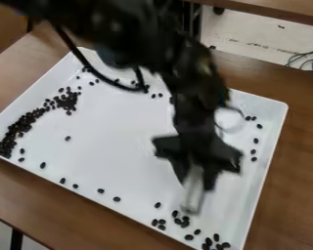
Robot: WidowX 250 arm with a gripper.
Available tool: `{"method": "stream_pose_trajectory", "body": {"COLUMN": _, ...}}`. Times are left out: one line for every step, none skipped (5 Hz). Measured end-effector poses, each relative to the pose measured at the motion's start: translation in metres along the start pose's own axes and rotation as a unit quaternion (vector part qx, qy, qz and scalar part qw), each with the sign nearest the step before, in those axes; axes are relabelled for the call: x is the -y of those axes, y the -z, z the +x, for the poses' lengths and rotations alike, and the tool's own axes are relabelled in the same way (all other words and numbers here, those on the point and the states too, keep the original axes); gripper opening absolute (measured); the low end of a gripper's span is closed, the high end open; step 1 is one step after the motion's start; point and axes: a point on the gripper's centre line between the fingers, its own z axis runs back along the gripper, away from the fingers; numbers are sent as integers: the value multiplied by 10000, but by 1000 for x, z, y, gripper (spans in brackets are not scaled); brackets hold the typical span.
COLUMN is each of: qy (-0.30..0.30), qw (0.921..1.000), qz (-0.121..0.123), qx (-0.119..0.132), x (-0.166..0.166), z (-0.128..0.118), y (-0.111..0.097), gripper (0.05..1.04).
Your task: Sweep into pile
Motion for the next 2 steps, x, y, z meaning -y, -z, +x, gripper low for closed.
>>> {"method": "stream_pose_trajectory", "body": {"qy": 165, "qw": 9996, "qz": -141, "qx": 194, "x": 18, "z": -11, "y": 10, "gripper": 361}}
{"method": "stream_pose_trajectory", "body": {"qy": 86, "qw": 9996, "qz": -116, "qx": 232, "x": 15, "z": -15, "y": 15, "gripper": 361}}
